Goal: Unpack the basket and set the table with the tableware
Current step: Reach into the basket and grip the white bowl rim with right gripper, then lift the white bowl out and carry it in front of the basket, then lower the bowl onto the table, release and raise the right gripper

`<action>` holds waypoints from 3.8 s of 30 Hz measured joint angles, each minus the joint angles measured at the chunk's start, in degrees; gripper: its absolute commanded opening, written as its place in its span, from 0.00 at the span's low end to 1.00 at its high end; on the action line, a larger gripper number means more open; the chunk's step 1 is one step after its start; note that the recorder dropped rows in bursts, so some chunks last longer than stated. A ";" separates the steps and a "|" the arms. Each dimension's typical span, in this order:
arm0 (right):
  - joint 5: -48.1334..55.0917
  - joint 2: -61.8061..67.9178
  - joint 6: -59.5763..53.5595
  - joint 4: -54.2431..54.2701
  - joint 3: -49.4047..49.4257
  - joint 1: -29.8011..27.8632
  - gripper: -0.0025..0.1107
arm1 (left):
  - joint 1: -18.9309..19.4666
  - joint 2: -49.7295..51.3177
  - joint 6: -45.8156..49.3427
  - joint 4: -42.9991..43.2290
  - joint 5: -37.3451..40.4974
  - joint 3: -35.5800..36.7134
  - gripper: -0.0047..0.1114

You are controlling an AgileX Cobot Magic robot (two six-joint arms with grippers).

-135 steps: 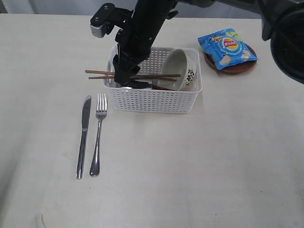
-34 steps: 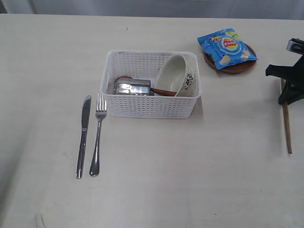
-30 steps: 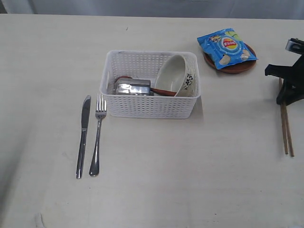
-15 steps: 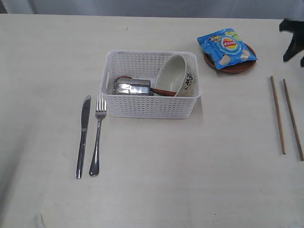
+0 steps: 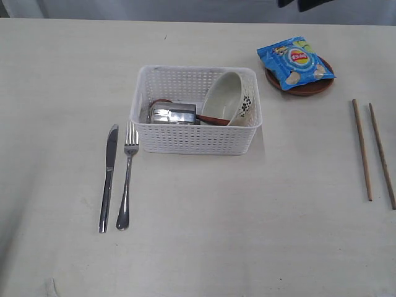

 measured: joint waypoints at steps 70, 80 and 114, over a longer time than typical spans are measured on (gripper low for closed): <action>5.34 9.05 37.16 -56.25 -13.06 29.52 0.02 | 0.00 0.00 0.00 0.00 0.00 0.00 0.04; 6.04 -2.88 25.74 -38.43 -13.52 19.27 0.02 | 0.00 0.00 0.00 0.00 0.00 0.00 0.04; -17.81 0.25 -15.52 8.54 39.23 18.24 0.02 | 0.00 0.00 0.00 0.00 0.00 0.00 0.04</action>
